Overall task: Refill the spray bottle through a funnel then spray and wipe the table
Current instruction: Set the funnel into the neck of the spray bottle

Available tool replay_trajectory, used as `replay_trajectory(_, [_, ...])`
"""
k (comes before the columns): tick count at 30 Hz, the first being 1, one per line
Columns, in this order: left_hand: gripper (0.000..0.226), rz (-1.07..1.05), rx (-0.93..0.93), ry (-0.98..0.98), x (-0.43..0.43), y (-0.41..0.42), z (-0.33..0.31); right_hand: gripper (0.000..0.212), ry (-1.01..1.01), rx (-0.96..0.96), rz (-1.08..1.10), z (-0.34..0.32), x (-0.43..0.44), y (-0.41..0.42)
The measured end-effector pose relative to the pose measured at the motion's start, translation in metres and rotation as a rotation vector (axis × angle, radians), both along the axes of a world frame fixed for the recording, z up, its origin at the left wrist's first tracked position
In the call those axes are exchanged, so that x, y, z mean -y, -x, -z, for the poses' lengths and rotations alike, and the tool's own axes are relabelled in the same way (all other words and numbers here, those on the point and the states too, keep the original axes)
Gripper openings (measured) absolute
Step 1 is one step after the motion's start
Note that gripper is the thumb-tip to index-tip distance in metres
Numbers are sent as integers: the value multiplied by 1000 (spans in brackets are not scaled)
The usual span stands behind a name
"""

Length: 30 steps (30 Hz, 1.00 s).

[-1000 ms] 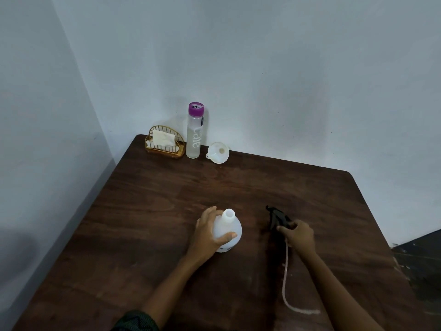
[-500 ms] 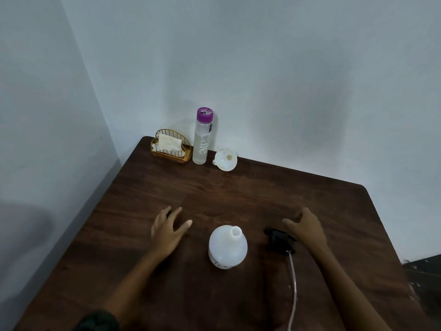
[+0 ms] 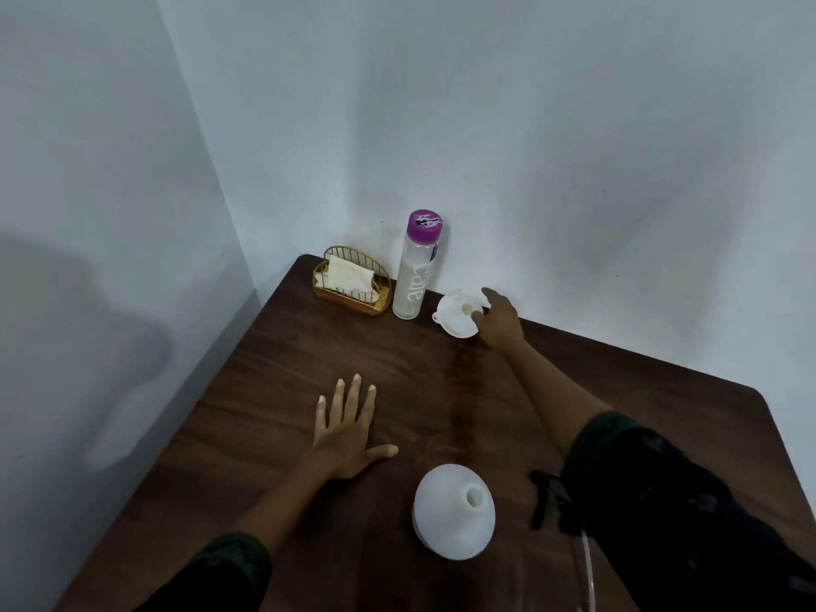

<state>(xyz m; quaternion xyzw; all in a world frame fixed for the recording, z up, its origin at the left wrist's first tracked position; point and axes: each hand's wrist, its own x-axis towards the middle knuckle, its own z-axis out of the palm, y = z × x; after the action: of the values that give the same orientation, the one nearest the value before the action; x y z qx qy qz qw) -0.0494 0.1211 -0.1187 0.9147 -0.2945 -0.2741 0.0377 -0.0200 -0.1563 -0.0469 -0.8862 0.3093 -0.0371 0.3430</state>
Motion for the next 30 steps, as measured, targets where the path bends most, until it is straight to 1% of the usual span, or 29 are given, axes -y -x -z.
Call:
replay_trajectory(1, [102, -2, 0, -5, 0, 0, 1, 51, 23, -39, -45, 4, 1, -4])
replay_trajectory(3, [102, -5, -4, -8, 0, 0, 1, 46, 97, -98, -108, 10, 1, -8])
replay_trajectory(5, [102, -8, -12, -4, 0, -1, 1, 38, 151, -96, -82, 12, -2, -7])
replay_trajectory(7, [102, -6, -21, 1, 0, -2, 0, 35, 152, -87, -30, 11, -8, 1])
replay_trajectory(9, [102, -6, -29, 6, -1, -2, -1, 34, 69, -55, -41, 9, -14, 14])
replay_trajectory(13, [102, -16, -33, 11, -4, -2, -3, 30, -180, 73, -32, -17, -36, 56])
replay_trajectory(17, [102, -34, -67, 16, -3, 0, -15, 23, -309, 183, -16, -54, -63, 108])
replay_trajectory(19, [96, -67, -123, 26, -2, -2, -29, 19, -384, 241, -24, -74, -76, 134])
replay_trajectory(20, [89, -108, -187, 74, 0, -4, -38, 17, -417, 270, -28, -83, -82, 145])
replay_trajectory(21, [79, -165, -272, 172, 1, -1, -51, 15, -446, 301, -22, -90, -88, 158])
replay_trajectory(23, [57, -291, -433, 469, 5, 6, -77, 14, -514, 345, 6, -100, -96, 175])
replay_trajectory(25, [40, -368, -463, 758, 5, 23, -105, 14, -586, 377, 47, -107, -103, 192])
replay_trajectory(26, [36, -397, -473, 878, 4, 34, -118, 14, -602, 393, 68, -110, -107, 200])
replay_trajectory(28, [37, -427, -519, 1057, -1, 54, -141, 15, -582, 417, 103, -114, -112, 212])
replay_trajectory(30, [41, -378, -568, 1140, -5, 72, -155, 15, -546, 434, 128, -114, -115, 221])
